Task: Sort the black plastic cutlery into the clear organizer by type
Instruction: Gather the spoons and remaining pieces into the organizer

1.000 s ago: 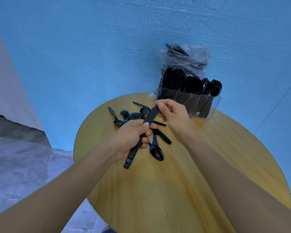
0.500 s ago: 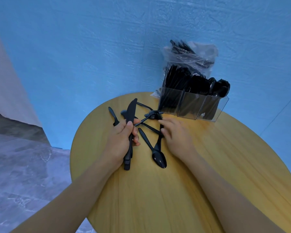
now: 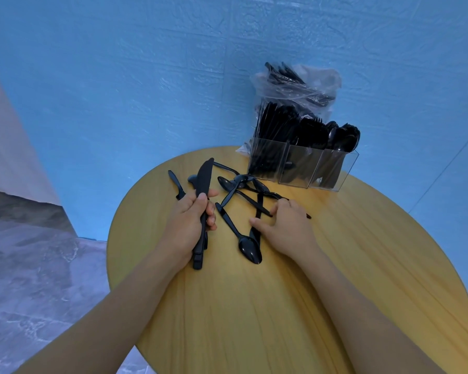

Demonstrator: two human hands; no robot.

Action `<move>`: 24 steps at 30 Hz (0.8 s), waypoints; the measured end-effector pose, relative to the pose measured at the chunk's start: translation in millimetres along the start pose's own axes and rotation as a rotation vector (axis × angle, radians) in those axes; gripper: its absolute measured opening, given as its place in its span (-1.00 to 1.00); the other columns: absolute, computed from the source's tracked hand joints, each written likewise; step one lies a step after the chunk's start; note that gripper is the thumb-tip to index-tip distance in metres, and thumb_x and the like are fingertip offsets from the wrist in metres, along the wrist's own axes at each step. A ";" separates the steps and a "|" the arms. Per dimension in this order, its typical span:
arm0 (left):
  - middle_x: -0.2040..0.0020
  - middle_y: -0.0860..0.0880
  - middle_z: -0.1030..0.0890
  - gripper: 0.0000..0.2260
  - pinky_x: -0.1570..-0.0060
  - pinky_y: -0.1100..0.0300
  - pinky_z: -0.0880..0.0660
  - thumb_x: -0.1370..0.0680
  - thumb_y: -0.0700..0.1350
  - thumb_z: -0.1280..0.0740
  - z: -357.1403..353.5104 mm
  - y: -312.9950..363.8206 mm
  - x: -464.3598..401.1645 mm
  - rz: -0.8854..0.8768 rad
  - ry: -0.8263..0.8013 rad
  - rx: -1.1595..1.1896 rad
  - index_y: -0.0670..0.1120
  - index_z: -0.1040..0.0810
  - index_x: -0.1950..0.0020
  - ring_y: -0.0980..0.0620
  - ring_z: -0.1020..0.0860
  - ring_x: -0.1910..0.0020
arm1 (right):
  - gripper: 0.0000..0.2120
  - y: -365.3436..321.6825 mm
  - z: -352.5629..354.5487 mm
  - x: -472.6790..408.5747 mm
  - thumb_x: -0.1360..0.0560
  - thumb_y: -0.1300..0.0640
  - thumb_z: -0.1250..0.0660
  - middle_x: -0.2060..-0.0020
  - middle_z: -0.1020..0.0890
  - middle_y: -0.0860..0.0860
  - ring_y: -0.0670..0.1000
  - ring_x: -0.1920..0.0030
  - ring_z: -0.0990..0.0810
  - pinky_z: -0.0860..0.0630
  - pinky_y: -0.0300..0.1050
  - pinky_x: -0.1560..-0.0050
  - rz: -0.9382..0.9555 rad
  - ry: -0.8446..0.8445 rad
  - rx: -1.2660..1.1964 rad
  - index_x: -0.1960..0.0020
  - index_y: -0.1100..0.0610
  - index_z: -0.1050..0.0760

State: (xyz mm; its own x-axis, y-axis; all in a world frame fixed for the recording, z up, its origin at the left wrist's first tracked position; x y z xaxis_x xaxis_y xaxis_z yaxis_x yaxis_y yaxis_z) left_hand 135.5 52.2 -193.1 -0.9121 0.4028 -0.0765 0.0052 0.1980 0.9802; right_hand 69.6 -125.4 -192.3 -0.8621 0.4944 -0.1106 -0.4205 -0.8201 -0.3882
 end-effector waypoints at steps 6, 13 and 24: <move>0.35 0.02 -0.39 -0.76 0.35 0.25 -0.38 -0.67 -0.17 -0.03 -0.2 0.5 -1.0 -0.010 -0.005 -0.012 -0.14 -0.48 -0.11 0.17 -0.37 0.45 | -0.56 12.3 4.1 0.4 -0.51 -0.10 -0.30 -0.16 -0.42 0.11 0.10 -0.18 -0.39 -0.42 -0.04 -0.15 -0.088 -0.055 0.009 -0.21 0.20 -0.37; 0.34 0.02 -0.40 -0.76 0.35 0.25 -0.39 -0.67 -0.16 -0.03 -1.5 -0.5 -1.2 -0.013 -0.006 -0.041 -0.10 -0.49 -0.10 0.17 -0.38 0.44 | -0.75 17.1 2.6 0.5 -0.52 -0.04 -0.31 0.09 -0.53 0.10 0.10 0.03 -0.51 -0.53 0.02 0.02 -0.111 -0.091 0.081 0.16 0.15 -0.49; 0.31 0.01 -0.40 -0.76 0.34 0.28 -0.39 -0.67 -0.15 -0.03 -2.7 0.9 1.4 -0.054 -0.008 -0.128 -0.13 -0.46 -0.16 0.16 -0.37 0.40 | -0.85 25.1 21.4 25.0 -0.54 0.07 -0.31 -0.03 -0.45 0.10 0.12 -0.09 -0.45 -0.50 0.05 -0.07 -0.113 -0.064 0.122 0.02 0.17 -0.47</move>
State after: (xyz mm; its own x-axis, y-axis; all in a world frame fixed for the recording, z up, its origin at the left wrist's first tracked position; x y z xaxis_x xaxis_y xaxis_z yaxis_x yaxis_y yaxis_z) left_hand 133.1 50.5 -191.8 -0.9065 0.4014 -0.1309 -0.0969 0.1040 0.9898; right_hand 31.5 -139.8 -185.3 -0.8221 0.5692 -0.0130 -0.5433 -0.7912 -0.2807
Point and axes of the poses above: each hand's wrist, its own x-axis away from the middle knuckle, its own z-axis out of the back of the hand, y = z × x, the point moved 9 cm from there along -x, towards the middle knuckle
